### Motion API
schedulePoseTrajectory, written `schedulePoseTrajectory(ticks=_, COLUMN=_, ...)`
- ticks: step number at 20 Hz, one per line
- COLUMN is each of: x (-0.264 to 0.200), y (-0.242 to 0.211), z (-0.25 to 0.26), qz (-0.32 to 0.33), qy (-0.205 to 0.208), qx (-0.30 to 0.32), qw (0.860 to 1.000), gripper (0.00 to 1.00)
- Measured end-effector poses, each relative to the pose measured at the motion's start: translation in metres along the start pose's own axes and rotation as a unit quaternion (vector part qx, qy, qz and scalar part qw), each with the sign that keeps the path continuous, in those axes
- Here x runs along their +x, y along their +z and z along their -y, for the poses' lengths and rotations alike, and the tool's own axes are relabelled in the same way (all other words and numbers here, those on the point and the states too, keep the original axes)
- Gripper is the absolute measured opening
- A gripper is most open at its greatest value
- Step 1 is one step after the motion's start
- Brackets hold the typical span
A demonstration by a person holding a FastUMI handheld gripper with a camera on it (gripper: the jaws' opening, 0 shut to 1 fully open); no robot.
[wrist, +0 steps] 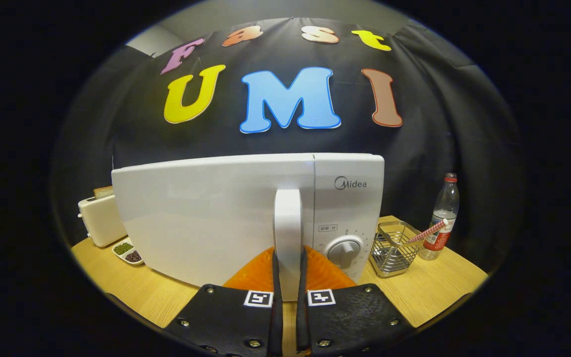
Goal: Open the microwave, put the food inside, and close the microwave door.
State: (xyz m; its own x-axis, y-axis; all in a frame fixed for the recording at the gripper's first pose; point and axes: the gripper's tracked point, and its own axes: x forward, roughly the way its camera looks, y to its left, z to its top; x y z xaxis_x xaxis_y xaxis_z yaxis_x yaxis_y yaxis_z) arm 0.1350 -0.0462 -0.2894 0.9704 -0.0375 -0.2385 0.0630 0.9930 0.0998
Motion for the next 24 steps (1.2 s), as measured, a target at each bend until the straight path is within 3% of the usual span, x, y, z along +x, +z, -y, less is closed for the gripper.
schedulePoseTrajectory(ticks=2, x=-0.012, y=-0.002, z=-0.002, qz=0.021, qy=-0.006, qx=-0.043, qw=0.999, gripper=0.11)
schedulePoseTrajectory(ticks=6, x=-0.054, y=-0.011, z=-0.016, qz=-0.003, qy=0.025, qx=-0.026, qw=0.999, gripper=0.11)
schedulePoseTrajectory(ticks=13, x=-0.155, y=-0.029, z=-0.082, qz=-0.026, qy=0.147, qx=-0.019, qw=0.989, gripper=0.10)
schedulePoseTrajectory(ticks=16, x=-0.194, y=-0.038, z=-0.124, qz=-0.029, qy=0.181, qx=-0.010, qw=0.983, gripper=0.10)
schedulePoseTrajectory(ticks=24, x=-0.250, y=-0.052, z=-0.239, qz=0.000, qy=0.128, qx=0.002, qw=0.992, gripper=0.10)
